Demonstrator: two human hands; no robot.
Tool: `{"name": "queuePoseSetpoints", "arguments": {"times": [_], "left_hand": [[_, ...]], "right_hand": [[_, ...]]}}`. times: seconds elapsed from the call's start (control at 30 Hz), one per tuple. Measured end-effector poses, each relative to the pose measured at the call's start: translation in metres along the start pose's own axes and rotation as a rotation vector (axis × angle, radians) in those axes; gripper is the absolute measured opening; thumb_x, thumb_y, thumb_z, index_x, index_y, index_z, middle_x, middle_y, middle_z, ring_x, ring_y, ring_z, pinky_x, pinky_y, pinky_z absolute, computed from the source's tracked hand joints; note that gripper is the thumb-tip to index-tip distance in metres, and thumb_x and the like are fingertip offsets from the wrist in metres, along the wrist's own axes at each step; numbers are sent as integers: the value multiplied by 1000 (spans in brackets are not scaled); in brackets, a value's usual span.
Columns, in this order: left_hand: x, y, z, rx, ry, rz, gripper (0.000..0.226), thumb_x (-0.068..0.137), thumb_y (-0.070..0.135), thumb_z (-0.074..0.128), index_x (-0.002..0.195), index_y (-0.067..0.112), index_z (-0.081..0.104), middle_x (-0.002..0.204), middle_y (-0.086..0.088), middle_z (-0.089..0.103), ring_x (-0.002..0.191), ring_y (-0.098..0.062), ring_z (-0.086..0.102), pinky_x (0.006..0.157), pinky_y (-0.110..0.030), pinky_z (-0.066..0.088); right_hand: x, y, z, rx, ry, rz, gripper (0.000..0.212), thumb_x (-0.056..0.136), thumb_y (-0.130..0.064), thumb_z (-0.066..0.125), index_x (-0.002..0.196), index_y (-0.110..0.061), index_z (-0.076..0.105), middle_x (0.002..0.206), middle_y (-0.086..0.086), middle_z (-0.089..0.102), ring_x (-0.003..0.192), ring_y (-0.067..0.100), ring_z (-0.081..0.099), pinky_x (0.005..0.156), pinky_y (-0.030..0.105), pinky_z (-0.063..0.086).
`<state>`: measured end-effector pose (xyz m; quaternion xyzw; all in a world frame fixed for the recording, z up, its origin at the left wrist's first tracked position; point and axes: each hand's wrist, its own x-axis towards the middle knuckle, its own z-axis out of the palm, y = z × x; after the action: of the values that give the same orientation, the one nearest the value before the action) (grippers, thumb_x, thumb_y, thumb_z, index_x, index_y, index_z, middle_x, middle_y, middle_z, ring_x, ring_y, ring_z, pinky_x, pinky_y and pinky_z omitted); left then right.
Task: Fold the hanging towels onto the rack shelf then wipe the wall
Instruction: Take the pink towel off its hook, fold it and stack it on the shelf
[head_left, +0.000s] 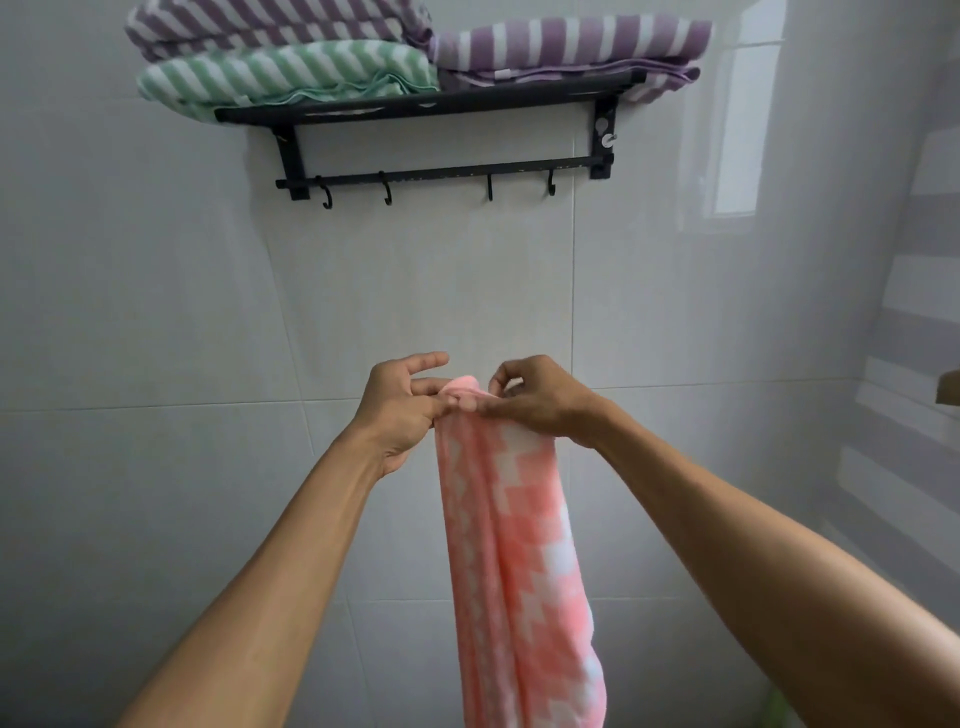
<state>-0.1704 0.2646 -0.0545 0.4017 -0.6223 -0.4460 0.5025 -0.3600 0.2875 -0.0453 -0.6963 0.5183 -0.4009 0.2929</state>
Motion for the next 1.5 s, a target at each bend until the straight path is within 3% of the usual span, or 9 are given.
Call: {"name": "queuePoseSetpoints", "arguments": {"times": [0.17, 0.3, 0.5, 0.63, 0.8, 1.07, 1.27, 1.37, 1.5], "left_hand": [[11, 5, -33, 158, 100, 84, 52, 89, -21, 54, 133, 6, 57, 95, -8, 74, 68, -5, 70, 63, -15, 53], [16, -4, -66, 467, 221, 151, 46, 88, -16, 51, 120, 12, 67, 99, -8, 76, 90, -20, 72, 87, -31, 58], [13, -14, -83, 718, 358, 184, 41, 87, -15, 45, 107, 7, 73, 103, -10, 74, 96, -24, 67, 90, -25, 49], [19, -12, -78, 791, 424, 193, 39, 84, -12, 43, 97, 13, 71, 96, -11, 73, 96, -33, 63, 82, -32, 49], [25, -4, -68, 632, 506, 126, 37, 84, -11, 40, 92, 10, 70, 87, -7, 65, 90, -32, 60, 73, -33, 49], [38, 7, -67, 413, 525, 86, 31, 83, 7, 41, 87, 17, 70, 93, -2, 69, 87, -25, 62, 73, -31, 49], [33, 6, -82, 307, -52, 41, 57, 50, 28, 85, 100, 12, 63, 90, -4, 68, 78, -21, 65, 69, -36, 55], [36, -10, -87, 544, 114, 94, 61, 43, 14, 96, 95, 13, 64, 88, -5, 70, 76, -22, 65, 71, -40, 58], [40, -17, -85, 318, 433, 81, 47, 42, 14, 101, 78, 17, 70, 76, 0, 71, 66, -15, 63, 67, -26, 53]], "right_hand": [[-15, 36, -10, -269, -393, 374, 33, 76, -46, 84, 91, -18, 77, 90, -2, 76, 85, 20, 72, 72, 30, 58], [-20, 42, -17, -815, -522, 569, 72, 72, -60, 81, 123, -13, 64, 111, 5, 67, 91, 24, 67, 73, 30, 56], [-12, 13, -55, -1185, -314, 600, 42, 73, -45, 86, 72, -13, 58, 71, -2, 57, 84, 24, 62, 85, 30, 55], [-8, -14, -67, -1257, -6, 456, 39, 65, -31, 92, 75, -17, 57, 74, -2, 54, 84, 26, 62, 74, 32, 52], [-4, -18, -72, -1234, 192, 370, 43, 75, -20, 86, 111, -16, 62, 102, 6, 61, 106, 32, 64, 71, 36, 48], [2, -25, -96, -856, 156, 318, 45, 64, -41, 93, 78, -13, 61, 81, 4, 59, 75, 28, 60, 58, 32, 51], [-4, -14, -112, -554, 301, 293, 32, 68, -24, 94, 84, -14, 68, 80, 5, 57, 64, 21, 60, 40, 28, 52], [-8, -5, -120, -533, 284, 293, 24, 70, -27, 92, 84, -16, 75, 70, 5, 59, 56, 19, 56, 42, 24, 47], [-7, 2, -126, -504, 264, 261, 21, 74, -29, 89, 81, -14, 76, 70, 9, 60, 57, 24, 52, 43, 24, 45]]}}
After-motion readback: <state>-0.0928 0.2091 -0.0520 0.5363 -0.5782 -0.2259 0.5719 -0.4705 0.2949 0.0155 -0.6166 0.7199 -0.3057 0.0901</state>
